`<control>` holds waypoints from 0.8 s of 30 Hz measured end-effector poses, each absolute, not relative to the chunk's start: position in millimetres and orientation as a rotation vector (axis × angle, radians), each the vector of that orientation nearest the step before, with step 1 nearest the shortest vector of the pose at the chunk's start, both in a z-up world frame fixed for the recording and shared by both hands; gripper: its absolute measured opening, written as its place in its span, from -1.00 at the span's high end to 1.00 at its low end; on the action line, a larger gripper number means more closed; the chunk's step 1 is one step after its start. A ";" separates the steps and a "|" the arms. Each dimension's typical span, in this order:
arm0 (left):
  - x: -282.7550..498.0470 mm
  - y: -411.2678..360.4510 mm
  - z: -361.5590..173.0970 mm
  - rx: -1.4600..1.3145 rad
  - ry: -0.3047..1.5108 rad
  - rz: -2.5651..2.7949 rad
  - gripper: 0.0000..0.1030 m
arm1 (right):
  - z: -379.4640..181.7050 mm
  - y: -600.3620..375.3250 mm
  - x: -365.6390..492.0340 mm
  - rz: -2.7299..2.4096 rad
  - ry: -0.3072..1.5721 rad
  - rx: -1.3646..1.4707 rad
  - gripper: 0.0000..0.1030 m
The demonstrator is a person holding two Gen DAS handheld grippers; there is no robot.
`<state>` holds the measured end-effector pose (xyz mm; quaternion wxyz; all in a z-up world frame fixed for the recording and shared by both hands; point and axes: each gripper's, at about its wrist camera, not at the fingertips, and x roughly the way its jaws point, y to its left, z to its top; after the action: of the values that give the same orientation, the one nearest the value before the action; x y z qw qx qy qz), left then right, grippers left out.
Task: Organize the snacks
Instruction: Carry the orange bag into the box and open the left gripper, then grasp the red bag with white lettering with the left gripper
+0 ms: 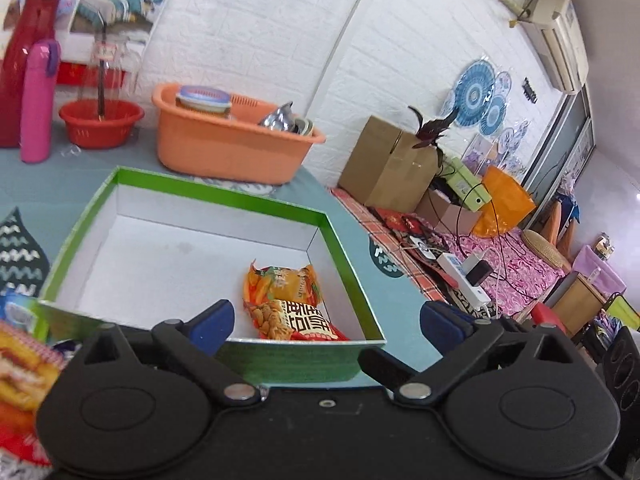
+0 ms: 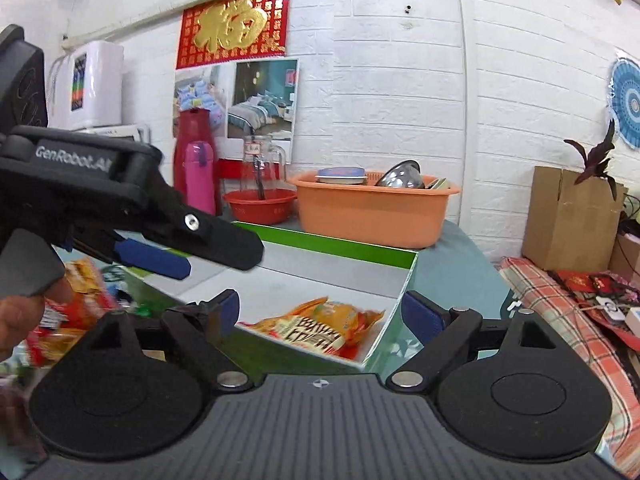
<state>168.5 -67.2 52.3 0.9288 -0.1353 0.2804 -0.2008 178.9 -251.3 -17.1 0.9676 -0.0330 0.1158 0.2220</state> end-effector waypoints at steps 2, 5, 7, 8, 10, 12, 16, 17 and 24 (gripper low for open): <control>146.5 -62.6 59.1 -0.264 0.533 -0.395 -1.00 | -14.3 -254.3 162.7 0.474 0.238 -0.044 -1.00; 116.6 -54.4 59.9 -0.260 0.484 -0.383 -1.00 | -14.8 -254.3 141.9 0.504 0.247 -0.022 -1.00; 99.5 -50.1 55.4 -0.264 0.472 -0.365 -1.00 | -19.2 -253.7 129.8 0.519 0.255 -0.013 -1.00; 93.3 -48.1 52.1 -0.267 0.472 -0.357 -1.00 | -22.1 -252.9 125.4 0.526 0.262 -0.007 -1.00; 79.6 -41.1 42.1 -0.289 0.480 -0.336 -1.00 | -28.4 -248.7 119.6 0.539 0.285 0.000 -1.00; 69.1 -33.9 32.3 -0.317 0.494 -0.312 -1.00 | -35.5 -243.4 114.8 0.551 0.314 0.009 -1.00; 48.9 -13.5 22.9 -0.336 0.506 -0.233 -1.00 | -44.8 -230.3 111.4 0.621 0.384 0.051 -1.00; 45.6 -7.5 23.4 -0.339 0.500 -0.209 -1.00 | -45.4 -225.9 111.6 0.645 0.394 0.061 -1.00; 47.5 36.1 35.5 -0.309 0.468 -0.090 -1.00 | -39.0 -185.7 118.7 0.750 0.435 0.109 -1.00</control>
<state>47.5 36.1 35.5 0.9599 -0.1524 0.2311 -0.0446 118.7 -185.7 -39.0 0.9061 0.0526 0.2106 0.3631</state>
